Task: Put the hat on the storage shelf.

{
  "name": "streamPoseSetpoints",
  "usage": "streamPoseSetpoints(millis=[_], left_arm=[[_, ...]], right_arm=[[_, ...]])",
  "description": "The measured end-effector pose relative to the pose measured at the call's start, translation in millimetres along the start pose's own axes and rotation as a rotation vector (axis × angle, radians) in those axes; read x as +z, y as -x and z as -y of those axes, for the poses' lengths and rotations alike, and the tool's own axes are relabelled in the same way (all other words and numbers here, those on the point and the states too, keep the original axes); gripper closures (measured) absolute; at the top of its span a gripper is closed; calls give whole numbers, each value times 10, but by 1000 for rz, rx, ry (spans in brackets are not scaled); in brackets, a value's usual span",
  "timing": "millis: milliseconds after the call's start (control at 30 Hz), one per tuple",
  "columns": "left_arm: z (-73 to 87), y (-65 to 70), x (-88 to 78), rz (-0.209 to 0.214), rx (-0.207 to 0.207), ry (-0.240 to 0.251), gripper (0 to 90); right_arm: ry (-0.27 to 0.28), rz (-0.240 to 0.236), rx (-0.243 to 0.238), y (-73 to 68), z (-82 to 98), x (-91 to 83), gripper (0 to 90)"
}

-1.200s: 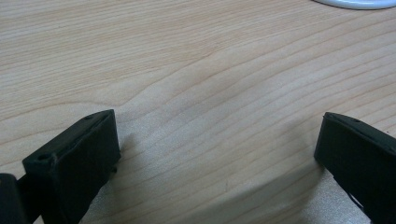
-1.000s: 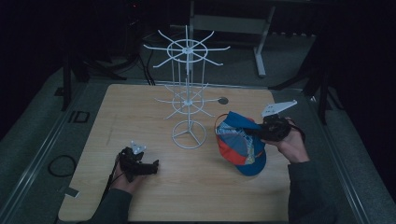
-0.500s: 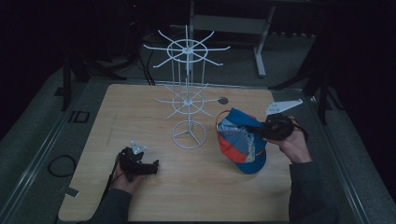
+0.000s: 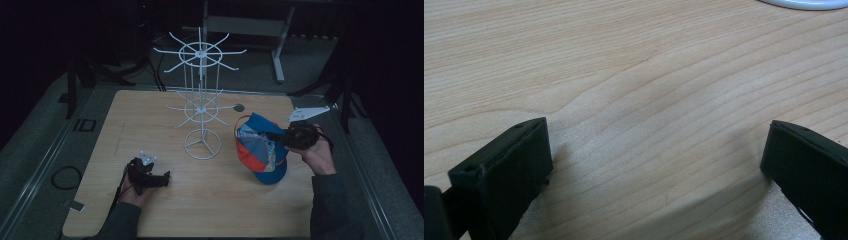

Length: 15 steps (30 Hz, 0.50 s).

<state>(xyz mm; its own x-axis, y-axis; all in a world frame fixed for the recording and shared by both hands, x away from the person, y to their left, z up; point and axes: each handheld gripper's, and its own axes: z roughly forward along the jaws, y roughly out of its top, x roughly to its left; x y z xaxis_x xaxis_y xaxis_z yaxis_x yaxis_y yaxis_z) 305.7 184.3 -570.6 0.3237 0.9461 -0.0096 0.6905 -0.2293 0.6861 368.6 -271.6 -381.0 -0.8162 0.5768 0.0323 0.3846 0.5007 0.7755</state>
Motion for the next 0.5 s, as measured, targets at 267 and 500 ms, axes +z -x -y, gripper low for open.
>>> streamPoseSetpoints(millis=[267, 500], left_arm=[[-1, -2, -1, 0, 2, -2, 1], [-1, -2, -2, 0, 2, -2, 1]], right_arm=[[30, 8, 3, 3, -18, -66, 878], [58, 8, 6, 3, -50, -122, 878]])
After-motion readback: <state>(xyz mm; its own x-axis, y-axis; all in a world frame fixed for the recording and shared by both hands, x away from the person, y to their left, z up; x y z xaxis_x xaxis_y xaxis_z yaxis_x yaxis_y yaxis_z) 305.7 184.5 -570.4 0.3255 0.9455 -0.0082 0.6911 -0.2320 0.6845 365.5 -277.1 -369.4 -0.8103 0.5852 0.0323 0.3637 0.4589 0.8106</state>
